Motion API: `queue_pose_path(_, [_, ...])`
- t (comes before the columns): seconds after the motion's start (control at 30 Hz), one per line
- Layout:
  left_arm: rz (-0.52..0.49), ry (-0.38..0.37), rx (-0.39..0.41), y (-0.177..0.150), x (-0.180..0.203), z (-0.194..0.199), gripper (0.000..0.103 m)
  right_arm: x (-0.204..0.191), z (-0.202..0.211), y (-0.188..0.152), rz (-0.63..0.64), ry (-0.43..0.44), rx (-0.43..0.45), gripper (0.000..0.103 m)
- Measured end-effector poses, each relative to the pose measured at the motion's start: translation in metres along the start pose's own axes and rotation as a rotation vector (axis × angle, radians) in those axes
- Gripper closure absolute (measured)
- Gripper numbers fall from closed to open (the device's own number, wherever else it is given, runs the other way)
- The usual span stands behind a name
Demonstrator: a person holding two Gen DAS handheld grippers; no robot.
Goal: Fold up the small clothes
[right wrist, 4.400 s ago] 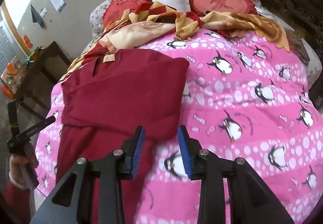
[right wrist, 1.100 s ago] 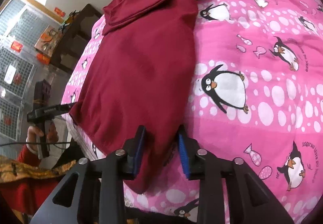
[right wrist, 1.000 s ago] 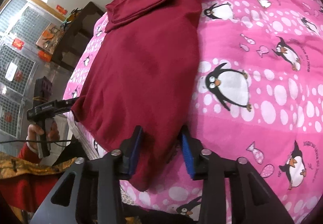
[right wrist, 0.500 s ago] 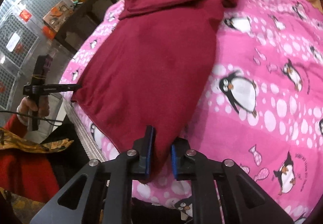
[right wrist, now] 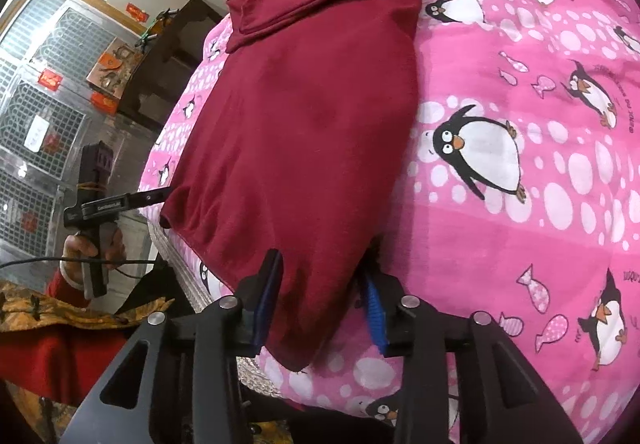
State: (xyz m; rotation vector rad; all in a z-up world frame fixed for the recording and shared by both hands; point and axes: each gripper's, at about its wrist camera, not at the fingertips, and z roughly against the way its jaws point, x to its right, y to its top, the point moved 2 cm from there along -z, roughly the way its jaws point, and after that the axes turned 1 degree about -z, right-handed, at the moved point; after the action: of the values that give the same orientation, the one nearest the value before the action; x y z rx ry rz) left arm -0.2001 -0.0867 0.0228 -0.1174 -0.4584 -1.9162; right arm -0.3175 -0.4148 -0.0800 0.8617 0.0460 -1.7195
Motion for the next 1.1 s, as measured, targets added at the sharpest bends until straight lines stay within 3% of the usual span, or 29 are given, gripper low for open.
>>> queue_pose_path(0.7, [-0.054, 0.057, 0.013, 0.003, 0.026, -0.020, 0.020, -0.007, -0.012, 0.010, 0.015, 0.044, -0.006, 0.048])
queue_pose_path(0.9, [-0.078, 0.050, 0.001, -0.001, 0.034, -0.024, 0.021, -0.020, -0.019, 0.011, 0.092, 0.029, -0.018, 0.052])
queue_pose_path(1.0, [-0.084, 0.046, 0.000, -0.001, 0.035, -0.024, 0.033, -0.024, -0.019, 0.012, 0.117, 0.019, -0.023, 0.063])
queue_pose_path(1.07, [-0.067, 0.047, 0.002, 0.001, 0.033, -0.024, 0.058, -0.024, -0.020, 0.012, 0.117, 0.025, -0.023, 0.068])
queue_pose_path(1.1, [-0.055, 0.040, 0.000, 0.001, 0.031, -0.023, 0.066, -0.025, -0.020, 0.013, 0.120, 0.024, -0.021, 0.069])
